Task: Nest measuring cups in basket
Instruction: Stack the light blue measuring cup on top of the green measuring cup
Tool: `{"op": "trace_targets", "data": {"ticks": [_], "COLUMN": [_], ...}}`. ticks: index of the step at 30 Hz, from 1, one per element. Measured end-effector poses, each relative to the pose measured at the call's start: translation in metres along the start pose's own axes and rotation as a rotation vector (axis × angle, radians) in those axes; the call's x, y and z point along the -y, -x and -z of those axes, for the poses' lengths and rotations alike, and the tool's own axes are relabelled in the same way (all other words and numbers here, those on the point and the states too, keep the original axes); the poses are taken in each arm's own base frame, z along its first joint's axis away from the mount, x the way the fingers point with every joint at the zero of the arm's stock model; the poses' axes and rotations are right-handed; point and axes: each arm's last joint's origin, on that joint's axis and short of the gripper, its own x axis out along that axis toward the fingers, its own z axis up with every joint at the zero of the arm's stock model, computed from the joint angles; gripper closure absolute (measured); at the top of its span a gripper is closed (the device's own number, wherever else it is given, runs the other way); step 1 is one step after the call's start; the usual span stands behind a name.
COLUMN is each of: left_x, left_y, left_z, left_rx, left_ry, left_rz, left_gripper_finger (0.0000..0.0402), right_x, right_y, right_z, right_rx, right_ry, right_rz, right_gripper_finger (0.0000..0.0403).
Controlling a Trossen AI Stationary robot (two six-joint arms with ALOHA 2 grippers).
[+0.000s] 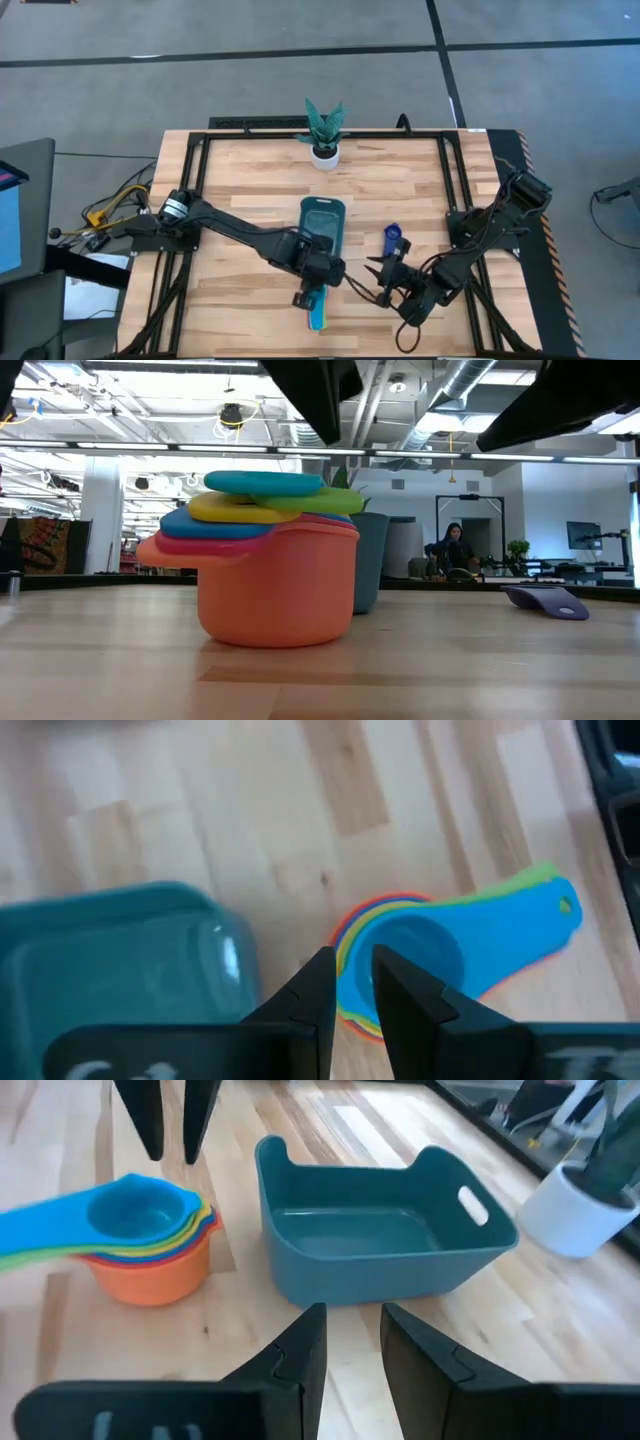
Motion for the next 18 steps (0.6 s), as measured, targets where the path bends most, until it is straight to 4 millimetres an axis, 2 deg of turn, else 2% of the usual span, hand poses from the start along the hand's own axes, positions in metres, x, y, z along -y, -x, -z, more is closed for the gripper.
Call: {"op": "trace_targets", "data": {"ticks": [6, 13, 15, 18], "left_x": [0.027, 0.075, 0.087, 0.099], "left_y": [0.003, 0.011, 0.01, 0.002], "left_z": [0.003, 0.011, 0.019, 0.043], "left_rx": [0.021, 0.088, 0.101, 0.085], "left_ry": [0.051, 0.039, 0.028, 0.043], "left_rz": [-0.125, -0.279, -0.339, -0.436], "left_gripper_finger": [0.0373, 0.04, 0.0399, 0.0398], "right_x": [-0.005, -0.03, -0.039, -0.049], "right_y": [-0.004, -0.011, -0.017, -0.028], "right_z": [-0.004, -0.002, -0.003, -0.002], "right_rx": [0.025, 0.08, 0.091, 0.096], "right_ry": [-0.161, -0.183, -0.216, -0.234], "right_rz": [-0.022, -0.134, -0.192, -0.297], "right_gripper_finger": [0.0282, 0.0282, 0.0282, 0.0282]}}
